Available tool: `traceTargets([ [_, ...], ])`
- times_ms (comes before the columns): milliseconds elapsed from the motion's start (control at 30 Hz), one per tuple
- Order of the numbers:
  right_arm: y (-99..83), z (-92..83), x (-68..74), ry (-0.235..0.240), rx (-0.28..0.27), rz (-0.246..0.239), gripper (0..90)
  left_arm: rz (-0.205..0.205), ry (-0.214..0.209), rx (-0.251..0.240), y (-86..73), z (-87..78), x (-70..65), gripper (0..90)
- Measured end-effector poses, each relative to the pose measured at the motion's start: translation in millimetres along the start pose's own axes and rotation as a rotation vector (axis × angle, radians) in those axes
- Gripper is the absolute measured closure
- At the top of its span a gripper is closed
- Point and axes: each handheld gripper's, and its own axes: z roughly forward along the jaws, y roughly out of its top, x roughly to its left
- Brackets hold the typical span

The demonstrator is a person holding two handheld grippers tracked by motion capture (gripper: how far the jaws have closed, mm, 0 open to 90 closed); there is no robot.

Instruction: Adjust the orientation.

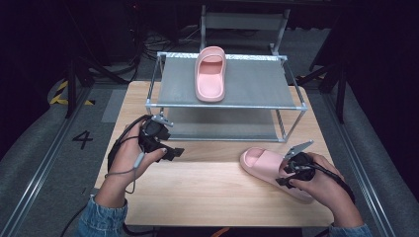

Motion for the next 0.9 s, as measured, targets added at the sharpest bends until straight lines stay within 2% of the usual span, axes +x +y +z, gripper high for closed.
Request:
traceTargets([
  [67, 3.4, 2.2, 2.3, 0.005, 0.011, -0.023, 49.7, -0.009, 0.022, -0.002, -6.3, 4.5, -0.2, 26.1],
  [100, 4.5, 2.8, 3.0, 0.008, 0.014, -0.028, 51.0, 0.002, 0.044, -0.007, -8.0, 4.9, 0.2, 26.3],
  [133, 4.5, 2.8, 3.0, 0.008, 0.014, -0.028, 51.0, 0.002, 0.044, -0.007, -8.0, 4.9, 0.2, 26.3],
  [200, 7.0, 4.8, 4.6, 0.01, 0.024, -0.039, 55.4, -0.01, 0.071, -0.014, -10.9, 7.1, -0.1, 26.4],
  [267, 9.0, 5.0, 6.3, 0.013, 0.03, -0.052, 59.6, -0.014, 0.08, -0.012, -14.1, 8.1, -0.6, 26.6],
  [300, 10.4, 4.6, 6.9, 0.009, 0.03, -0.061, 61.9, -0.019, 0.069, -0.009, -16.3, 9.0, 0.3, 26.6],
  [400, 13.8, 3.5, 7.7, 0.007, 0.033, -0.078, 66.7, -0.039, 0.062, 0.014, -24.3, 14.2, 2.4, 26.2],
  [533, 18.1, 5.3, 9.3, 0.025, 0.036, -0.089, 70.6, -0.041, 0.1, 0.062, -35.1, 22.9, 3.5, 26.0],
  [667, 20.0, 9.5, 10.3, 0.022, 0.056, -0.109, 73.6, -0.032, 0.128, 0.087, -41.5, 30.9, 4.3, 26.0],
  [800, 22.5, 12.7, 13.2, 0.022, 0.072, -0.125, 77.6, -0.013, 0.117, 0.112, -48.2, 45.0, 9.7, 23.9],
  [900, 23.3, 11.4, 12.1, 0.019, 0.074, -0.127, 80.6, -0.02, 0.1, 0.136, -52.4, 54.9, 12.8, 23.5],
])
